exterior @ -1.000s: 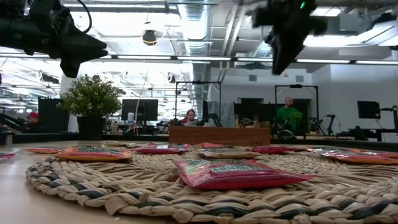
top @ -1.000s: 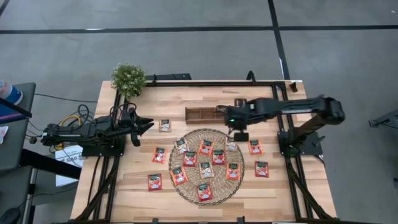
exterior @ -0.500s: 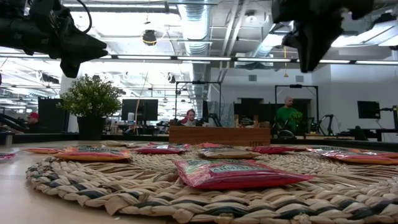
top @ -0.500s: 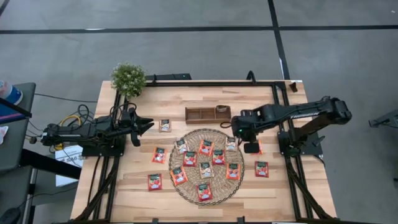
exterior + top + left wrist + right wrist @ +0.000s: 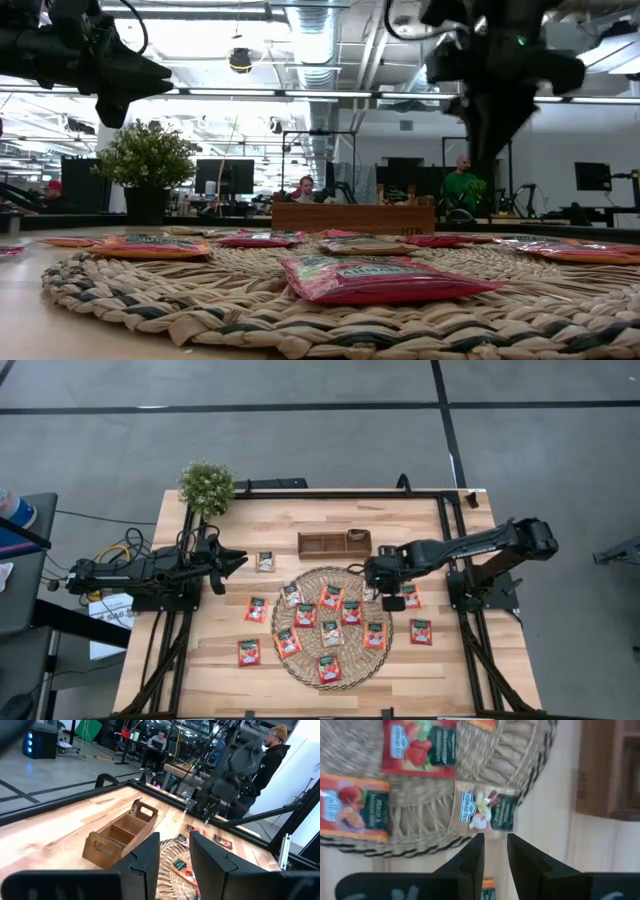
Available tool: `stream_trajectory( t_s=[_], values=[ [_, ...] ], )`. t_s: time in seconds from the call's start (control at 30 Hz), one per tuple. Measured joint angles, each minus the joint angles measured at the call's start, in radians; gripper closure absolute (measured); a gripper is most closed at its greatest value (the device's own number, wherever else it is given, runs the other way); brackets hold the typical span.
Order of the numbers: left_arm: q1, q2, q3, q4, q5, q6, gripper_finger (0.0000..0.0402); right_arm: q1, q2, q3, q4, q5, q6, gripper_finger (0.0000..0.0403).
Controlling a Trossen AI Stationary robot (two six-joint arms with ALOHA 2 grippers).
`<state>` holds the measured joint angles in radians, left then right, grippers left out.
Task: Pick & Place Tea
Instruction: Put the gold tea bag into the wooden organizer
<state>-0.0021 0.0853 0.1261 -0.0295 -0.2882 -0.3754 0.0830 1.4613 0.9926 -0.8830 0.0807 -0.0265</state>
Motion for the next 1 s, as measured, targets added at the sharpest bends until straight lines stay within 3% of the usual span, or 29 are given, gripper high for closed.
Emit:
stream_trajectory(
  t_s=[0.37, 0.77, 1.0],
  values=[
    [0.000, 0.000, 0.000, -0.002, 0.000, 0.001, 0.0305, -0.030, 0.022, -0.086, 0.080, -0.003, 0.047, 0.0326],
    [0.000, 0.000, 0.000, -0.003, 0.000, 0.001, 0.0305, -0.085, 0.032, -0.085, 0.117, -0.047, 0.004, 0.0293],
    [0.000, 0.000, 0.000, -0.003, 0.000, 0.004, 0.0305, -0.100, 0.032, -0.085, 0.114, -0.047, 0.082, 0.0290]
  ],
)
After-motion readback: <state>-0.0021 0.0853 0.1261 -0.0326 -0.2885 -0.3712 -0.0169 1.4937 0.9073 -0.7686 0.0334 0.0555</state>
